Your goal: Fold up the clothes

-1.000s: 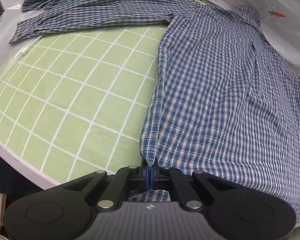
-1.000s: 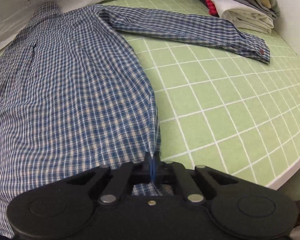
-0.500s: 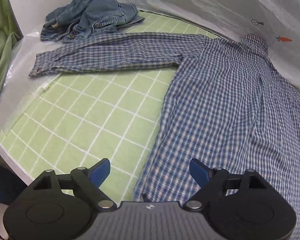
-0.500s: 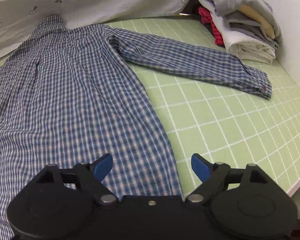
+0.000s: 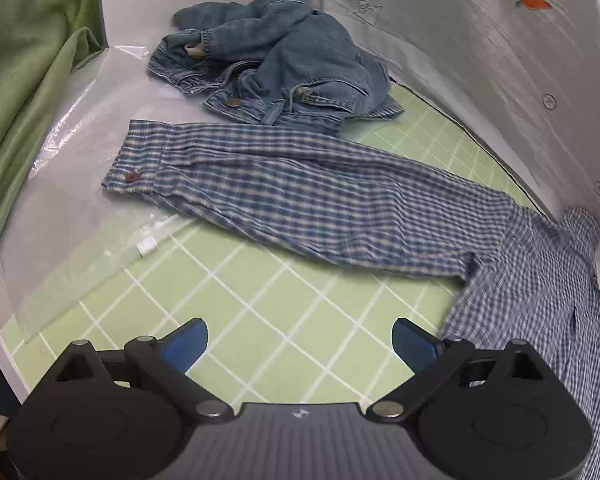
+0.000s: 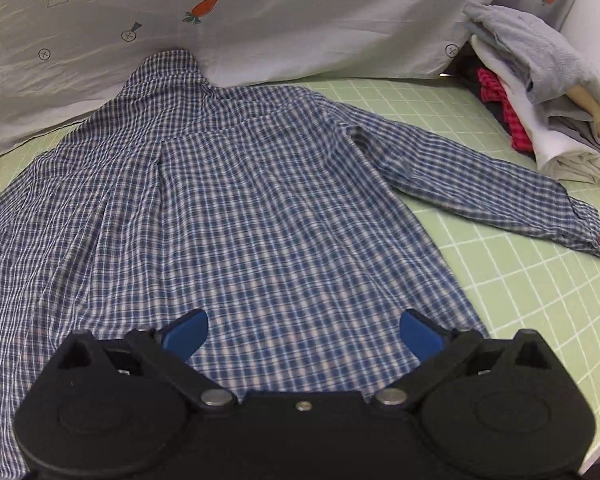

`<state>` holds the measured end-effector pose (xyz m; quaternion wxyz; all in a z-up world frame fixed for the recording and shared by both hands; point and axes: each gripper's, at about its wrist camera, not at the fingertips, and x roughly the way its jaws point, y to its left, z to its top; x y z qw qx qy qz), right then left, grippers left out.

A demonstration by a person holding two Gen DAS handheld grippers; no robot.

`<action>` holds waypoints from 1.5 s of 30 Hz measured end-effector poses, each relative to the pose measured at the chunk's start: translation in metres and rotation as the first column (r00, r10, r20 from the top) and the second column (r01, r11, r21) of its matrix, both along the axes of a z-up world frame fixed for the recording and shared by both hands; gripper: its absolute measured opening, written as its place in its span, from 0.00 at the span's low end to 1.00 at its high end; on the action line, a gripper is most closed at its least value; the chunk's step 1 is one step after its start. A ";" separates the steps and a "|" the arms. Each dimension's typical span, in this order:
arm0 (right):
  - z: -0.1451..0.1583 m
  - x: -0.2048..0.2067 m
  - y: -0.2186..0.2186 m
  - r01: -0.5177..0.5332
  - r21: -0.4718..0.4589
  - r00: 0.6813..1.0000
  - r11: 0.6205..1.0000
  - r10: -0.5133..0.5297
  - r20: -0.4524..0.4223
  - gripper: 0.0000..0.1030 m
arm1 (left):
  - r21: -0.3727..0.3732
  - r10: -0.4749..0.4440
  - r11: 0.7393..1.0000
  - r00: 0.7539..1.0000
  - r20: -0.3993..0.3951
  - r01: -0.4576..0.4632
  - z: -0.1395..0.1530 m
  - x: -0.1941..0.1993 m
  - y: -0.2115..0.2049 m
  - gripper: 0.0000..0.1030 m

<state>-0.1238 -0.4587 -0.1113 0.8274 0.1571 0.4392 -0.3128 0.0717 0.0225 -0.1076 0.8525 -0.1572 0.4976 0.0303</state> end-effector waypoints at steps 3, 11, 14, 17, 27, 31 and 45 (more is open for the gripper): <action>-0.003 0.021 0.006 0.018 0.016 1.000 1.000 -0.018 -0.023 1.00 | 0.017 0.043 0.999 0.999 -0.003 -0.043 -0.008 0.029 0.029 0.95; -0.006 0.062 0.015 0.096 0.037 0.992 0.995 -0.092 -0.090 1.00 | 0.081 0.150 0.986 0.988 -0.042 -0.146 -0.034 0.091 0.092 0.95; -0.007 0.071 0.019 0.112 0.054 0.988 0.992 -0.105 -0.116 1.00 | 0.090 0.151 0.985 0.986 -0.072 -0.145 -0.047 0.100 0.102 0.95; -0.013 0.078 0.027 0.085 0.053 0.982 0.995 -0.075 -0.171 1.00 | 0.113 0.132 0.986 0.989 -0.062 -0.125 -0.052 0.102 0.100 1.00; -0.023 0.085 0.033 0.100 0.092 0.970 0.991 -0.076 -0.232 1.00 | 0.240 0.142 0.961 0.990 -0.010 -0.136 -0.054 0.093 0.085 0.72; -0.025 0.080 0.028 0.114 0.107 0.975 0.988 -0.091 -0.201 1.00 | 0.198 0.116 0.974 0.993 -0.001 -0.114 -0.047 0.094 0.074 0.38; -0.039 0.032 0.002 0.158 0.137 0.981 0.978 -0.140 -0.133 1.00 | -0.037 -0.199 0.978 0.975 0.095 0.203 0.000 0.070 -0.078 0.14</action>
